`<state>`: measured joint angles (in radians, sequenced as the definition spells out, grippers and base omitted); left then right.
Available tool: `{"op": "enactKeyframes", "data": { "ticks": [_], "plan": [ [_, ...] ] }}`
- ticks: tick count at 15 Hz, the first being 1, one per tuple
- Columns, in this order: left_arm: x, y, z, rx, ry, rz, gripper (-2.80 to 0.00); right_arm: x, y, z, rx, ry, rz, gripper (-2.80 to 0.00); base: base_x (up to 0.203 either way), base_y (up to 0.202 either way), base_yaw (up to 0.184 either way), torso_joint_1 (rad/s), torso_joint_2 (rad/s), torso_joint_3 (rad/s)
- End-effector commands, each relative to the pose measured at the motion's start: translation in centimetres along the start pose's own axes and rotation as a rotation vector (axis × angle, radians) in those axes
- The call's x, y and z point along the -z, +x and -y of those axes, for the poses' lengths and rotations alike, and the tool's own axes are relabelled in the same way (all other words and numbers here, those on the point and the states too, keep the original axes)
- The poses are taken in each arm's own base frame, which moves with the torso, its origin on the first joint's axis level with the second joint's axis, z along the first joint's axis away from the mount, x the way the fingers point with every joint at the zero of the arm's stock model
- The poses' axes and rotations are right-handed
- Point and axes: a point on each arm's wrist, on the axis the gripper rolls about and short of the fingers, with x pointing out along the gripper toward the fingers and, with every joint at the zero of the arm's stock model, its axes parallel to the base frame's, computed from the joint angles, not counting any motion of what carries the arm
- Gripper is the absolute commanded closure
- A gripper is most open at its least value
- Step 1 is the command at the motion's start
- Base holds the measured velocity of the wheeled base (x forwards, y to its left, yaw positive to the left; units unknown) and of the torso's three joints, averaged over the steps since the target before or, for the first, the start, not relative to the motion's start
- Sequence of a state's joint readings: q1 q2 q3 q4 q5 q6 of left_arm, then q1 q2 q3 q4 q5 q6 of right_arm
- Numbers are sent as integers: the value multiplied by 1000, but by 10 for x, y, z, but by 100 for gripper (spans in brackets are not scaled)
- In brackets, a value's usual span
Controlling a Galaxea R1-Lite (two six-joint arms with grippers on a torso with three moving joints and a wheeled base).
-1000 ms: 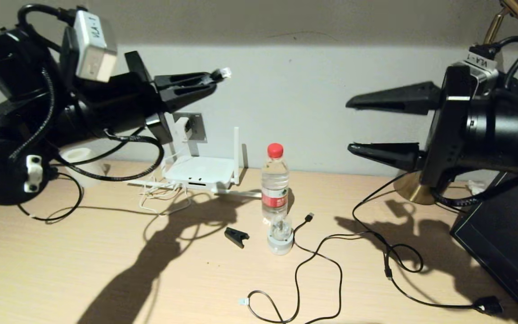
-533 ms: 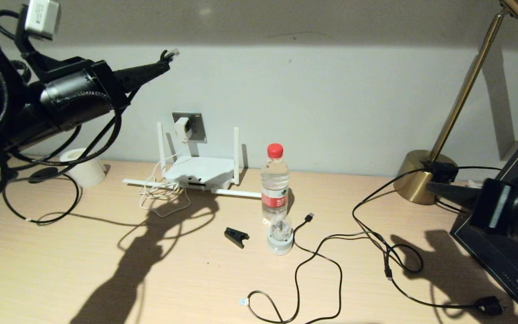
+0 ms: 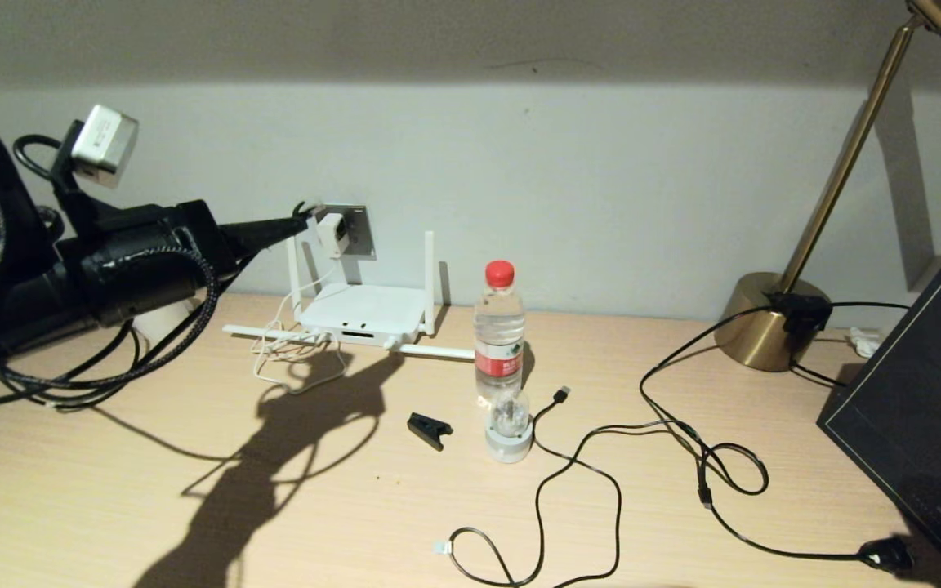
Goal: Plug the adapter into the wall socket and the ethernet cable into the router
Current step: Align cable and router interface
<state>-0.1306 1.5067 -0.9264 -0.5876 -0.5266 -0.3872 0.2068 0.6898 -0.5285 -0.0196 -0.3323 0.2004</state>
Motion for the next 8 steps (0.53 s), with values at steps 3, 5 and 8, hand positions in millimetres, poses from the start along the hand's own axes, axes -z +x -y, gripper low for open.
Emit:
{"op": "enactKeyframes", "data": {
  "ticks": [3,5,8],
  "plan": [
    [25,-22,2,-207,-87,-122,0,57,-43,23,-67,-82,132,0,0,0,0,0,0,0],
    [39,-28,2,-220,-76,-168,0,101,-39,28,-131,-197,51,0,0,0,0,0,0,0],
    [59,-33,0,-306,23,-213,0,147,-33,33,-208,-273,-90,0,0,0,0,0,0,0]
  ]
}}
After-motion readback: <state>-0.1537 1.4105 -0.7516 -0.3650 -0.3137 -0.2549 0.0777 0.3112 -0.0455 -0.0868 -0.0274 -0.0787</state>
